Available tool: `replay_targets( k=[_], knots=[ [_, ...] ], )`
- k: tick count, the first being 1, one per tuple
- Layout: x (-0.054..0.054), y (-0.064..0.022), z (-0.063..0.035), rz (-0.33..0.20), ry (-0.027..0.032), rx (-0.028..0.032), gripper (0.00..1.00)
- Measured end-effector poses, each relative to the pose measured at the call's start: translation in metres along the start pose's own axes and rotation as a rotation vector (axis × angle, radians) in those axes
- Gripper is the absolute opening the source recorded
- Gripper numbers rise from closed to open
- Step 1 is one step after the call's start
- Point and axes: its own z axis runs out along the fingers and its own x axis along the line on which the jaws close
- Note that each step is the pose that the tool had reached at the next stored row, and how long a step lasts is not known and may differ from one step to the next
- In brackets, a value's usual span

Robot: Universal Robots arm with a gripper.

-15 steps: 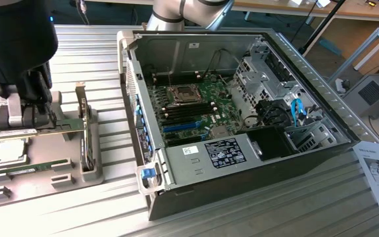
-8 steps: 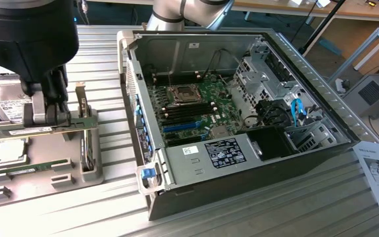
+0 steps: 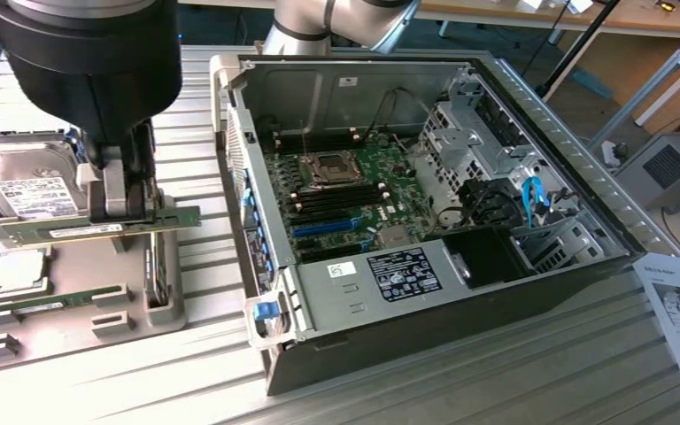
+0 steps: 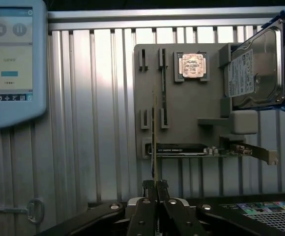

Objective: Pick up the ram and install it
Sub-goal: 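Pick up the ram and move it above insertion slot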

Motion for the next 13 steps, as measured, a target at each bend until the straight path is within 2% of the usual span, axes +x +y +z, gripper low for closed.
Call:
replay_targets(
  k=[2, 5, 13],
  knots=[
    [0.000, -0.0038, -0.0001, 0.000, 0.0000, -0.0001, 0.12],
    [-0.001, -0.0144, -0.0004, 0.000, 0.0000, -0.0004, 0.12],
    [-0.001, -0.0300, -0.0008, 0.000, 0.0000, -0.0009, 0.12]
  ],
)
